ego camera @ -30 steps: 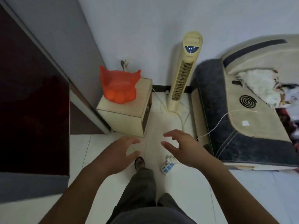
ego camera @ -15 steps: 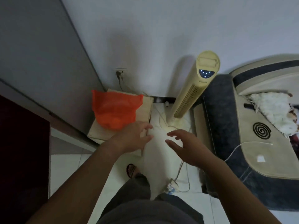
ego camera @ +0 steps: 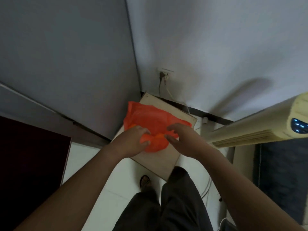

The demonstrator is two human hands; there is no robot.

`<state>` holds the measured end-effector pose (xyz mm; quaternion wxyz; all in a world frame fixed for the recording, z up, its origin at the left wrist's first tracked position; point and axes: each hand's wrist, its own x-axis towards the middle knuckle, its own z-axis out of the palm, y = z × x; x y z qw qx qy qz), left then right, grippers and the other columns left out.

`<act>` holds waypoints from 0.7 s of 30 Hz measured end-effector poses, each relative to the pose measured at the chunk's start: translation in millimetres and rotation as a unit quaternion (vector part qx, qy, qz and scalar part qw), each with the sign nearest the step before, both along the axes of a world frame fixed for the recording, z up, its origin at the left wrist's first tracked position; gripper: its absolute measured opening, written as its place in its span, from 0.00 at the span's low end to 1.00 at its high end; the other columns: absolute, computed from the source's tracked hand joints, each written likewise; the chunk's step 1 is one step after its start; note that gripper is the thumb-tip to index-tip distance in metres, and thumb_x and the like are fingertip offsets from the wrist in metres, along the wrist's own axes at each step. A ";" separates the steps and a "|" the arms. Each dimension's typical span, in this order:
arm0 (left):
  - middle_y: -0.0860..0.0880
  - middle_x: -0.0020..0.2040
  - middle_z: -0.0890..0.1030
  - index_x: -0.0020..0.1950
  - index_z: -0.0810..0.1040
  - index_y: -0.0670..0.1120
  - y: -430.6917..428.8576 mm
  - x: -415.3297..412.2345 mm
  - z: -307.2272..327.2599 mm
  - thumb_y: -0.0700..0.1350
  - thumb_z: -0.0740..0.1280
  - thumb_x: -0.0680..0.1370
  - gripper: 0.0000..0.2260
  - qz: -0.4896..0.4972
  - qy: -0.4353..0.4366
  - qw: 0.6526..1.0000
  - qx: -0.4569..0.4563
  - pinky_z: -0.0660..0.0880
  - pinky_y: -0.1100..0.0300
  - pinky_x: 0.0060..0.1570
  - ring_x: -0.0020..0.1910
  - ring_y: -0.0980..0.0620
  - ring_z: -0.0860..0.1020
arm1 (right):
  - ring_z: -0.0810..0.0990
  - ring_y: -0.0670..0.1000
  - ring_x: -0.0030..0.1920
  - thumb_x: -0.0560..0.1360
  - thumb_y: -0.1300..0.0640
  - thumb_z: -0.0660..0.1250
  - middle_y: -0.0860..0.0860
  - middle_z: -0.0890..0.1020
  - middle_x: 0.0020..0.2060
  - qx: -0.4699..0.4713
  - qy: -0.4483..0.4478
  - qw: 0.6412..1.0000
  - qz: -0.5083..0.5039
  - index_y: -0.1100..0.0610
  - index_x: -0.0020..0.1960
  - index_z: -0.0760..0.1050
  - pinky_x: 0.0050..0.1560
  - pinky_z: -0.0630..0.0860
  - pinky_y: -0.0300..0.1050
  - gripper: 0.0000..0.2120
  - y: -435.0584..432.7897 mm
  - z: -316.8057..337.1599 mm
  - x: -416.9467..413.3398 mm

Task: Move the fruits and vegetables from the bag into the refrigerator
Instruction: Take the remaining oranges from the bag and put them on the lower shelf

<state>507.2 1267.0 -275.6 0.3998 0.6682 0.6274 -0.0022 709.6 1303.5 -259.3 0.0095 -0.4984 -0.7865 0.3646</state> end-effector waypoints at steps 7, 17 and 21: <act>0.50 0.64 0.72 0.66 0.71 0.49 23.0 -8.4 -65.1 0.47 0.63 0.78 0.16 0.075 -0.011 0.997 0.005 0.69 0.57 0.58 0.62 0.52 0.72 | 0.74 0.46 0.51 0.79 0.52 0.60 0.50 0.77 0.59 -0.043 -0.018 0.998 0.051 0.53 0.61 0.74 0.47 0.66 0.33 0.13 56.4 -69.0 -14.3; 0.47 0.61 0.76 0.64 0.73 0.47 72.5 -3.4 -129.0 0.48 0.63 0.77 0.16 0.116 -0.015 0.993 0.027 0.70 0.54 0.59 0.60 0.49 0.74 | 0.74 0.51 0.60 0.78 0.49 0.59 0.52 0.74 0.63 -0.076 -0.023 0.994 0.070 0.54 0.67 0.69 0.61 0.70 0.46 0.19 102.3 -139.5 -32.7; 0.45 0.60 0.76 0.64 0.73 0.44 90.3 -1.3 -146.7 0.47 0.63 0.77 0.17 0.101 0.004 0.995 0.012 0.66 0.61 0.55 0.59 0.47 0.74 | 0.73 0.51 0.62 0.78 0.48 0.58 0.52 0.73 0.65 -0.093 -0.036 0.992 0.071 0.53 0.68 0.67 0.63 0.70 0.51 0.20 105.5 -153.4 -30.7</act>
